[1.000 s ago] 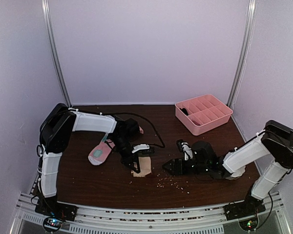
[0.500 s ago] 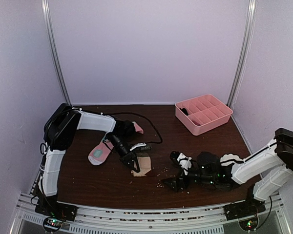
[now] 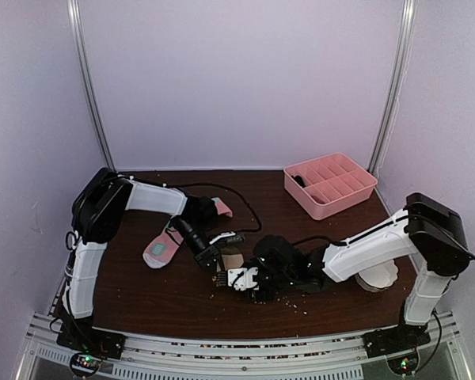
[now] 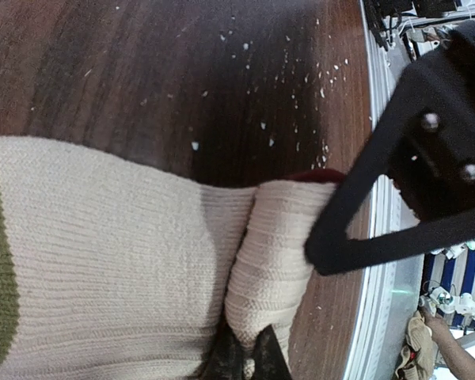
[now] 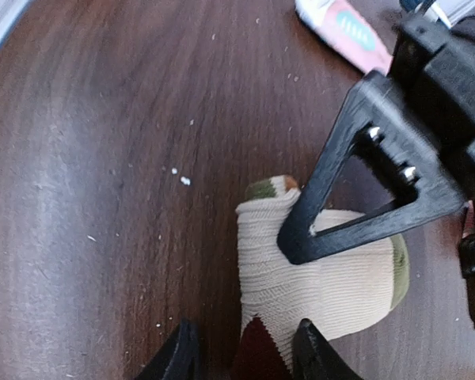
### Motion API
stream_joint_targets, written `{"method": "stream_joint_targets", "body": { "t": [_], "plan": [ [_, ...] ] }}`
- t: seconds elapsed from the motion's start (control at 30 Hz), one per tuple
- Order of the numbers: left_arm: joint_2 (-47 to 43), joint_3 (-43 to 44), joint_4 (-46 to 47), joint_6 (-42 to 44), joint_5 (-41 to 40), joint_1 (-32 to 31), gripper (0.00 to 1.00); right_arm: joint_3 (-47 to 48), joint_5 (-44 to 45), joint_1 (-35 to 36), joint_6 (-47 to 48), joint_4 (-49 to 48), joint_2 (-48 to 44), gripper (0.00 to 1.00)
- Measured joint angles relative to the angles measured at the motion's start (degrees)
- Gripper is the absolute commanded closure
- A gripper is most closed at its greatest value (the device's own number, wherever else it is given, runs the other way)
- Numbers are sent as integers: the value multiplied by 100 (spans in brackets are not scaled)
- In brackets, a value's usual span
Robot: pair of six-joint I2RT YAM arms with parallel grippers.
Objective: Roll the socks
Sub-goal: Roll the sock at the center of the board.
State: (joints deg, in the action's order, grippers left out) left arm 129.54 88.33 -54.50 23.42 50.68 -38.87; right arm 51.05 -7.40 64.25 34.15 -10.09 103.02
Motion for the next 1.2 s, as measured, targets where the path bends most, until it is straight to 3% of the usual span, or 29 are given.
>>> {"method": "stream_joint_targets", "body": {
  "t": [0.17,0.37,0.73,1.03,1.17,1.2],
  "plan": [
    [-33,-59,70,-2,9,4,100,376,-155,-188,173,262,376,79],
    [-33,-59,66,-9,0,4,92,748,-597,-367,144,610,573,84],
    [-348,-291,116,234,-299,4,53,1364,-1381,-675,-345,1099,986,91],
    [-2487,-1888,1504,273,-1113,173,51,1530,-1963,-831,-1200,1180,1174,97],
    [-2916,-2312,2057,457,-1228,247,54,1532,-2048,-852,-1572,1169,1180,98],
    [-3025,-2490,2146,529,-1246,251,60,1519,-2074,-859,-1672,1147,1180,98]
  ]
}}
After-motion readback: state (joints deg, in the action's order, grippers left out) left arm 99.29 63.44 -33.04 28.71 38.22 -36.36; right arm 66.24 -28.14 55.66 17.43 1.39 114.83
